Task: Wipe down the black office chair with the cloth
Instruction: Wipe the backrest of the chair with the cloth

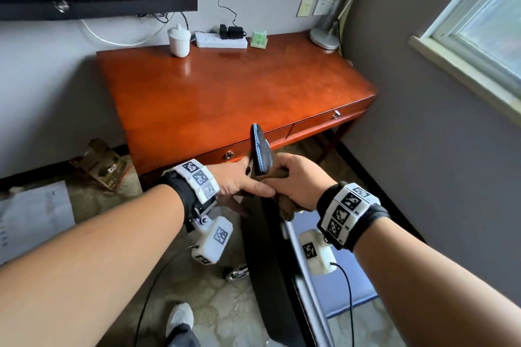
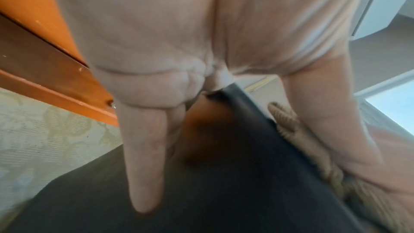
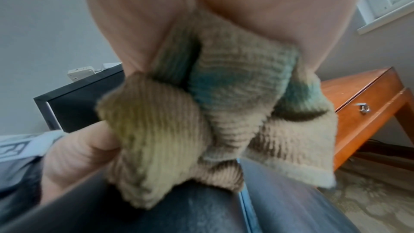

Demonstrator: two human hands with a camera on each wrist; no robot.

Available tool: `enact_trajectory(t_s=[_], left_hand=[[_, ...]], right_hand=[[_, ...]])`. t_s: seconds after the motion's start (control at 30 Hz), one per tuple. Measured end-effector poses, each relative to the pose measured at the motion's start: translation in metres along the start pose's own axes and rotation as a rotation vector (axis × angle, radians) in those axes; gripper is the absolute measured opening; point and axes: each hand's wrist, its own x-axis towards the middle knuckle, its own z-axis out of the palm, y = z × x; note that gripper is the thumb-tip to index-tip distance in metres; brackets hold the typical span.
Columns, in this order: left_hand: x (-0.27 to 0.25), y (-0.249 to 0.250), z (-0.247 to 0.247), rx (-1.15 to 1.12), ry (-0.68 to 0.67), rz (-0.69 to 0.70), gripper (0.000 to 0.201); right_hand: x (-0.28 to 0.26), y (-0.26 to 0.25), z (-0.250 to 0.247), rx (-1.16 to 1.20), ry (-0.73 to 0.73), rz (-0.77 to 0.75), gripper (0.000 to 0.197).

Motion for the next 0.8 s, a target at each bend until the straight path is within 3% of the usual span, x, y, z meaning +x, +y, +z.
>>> enact_trajectory(t_s=[0.03,0.17,0.43,0.6,0.7,0.8], left_hand=[[0.000,-0.004,0.001,0.030,-0.019,-0.001,0.092],[-0.001,-0.026,0.018,0.062,-0.112,-0.022,0.060],[0.000,-0.025,0.015,-0.002,-0.090,-0.030,0.066],[0.005,-0.024,0.002,-0.009,-0.067,0.014,0.098],[0.005,-0.025,0.003,-0.036,-0.109,0.002,0.089],[0.004,-0.024,0.005,-0.068,-0.153,-0.077,0.077]], right_hand=[[0.000,-0.001,0.001,-0.012,-0.002,0.000,0.021],[0.001,-0.005,0.000,-0.078,-0.001,0.009,0.024],[0.026,-0.024,-0.003,-0.115,0.096,0.016,0.027],[0.013,-0.019,-0.005,-0.140,-0.038,0.019,0.026],[0.017,-0.022,-0.010,-0.217,-0.072,-0.001,0.026],[0.033,-0.027,-0.009,-0.209,0.047,0.006,0.025]])
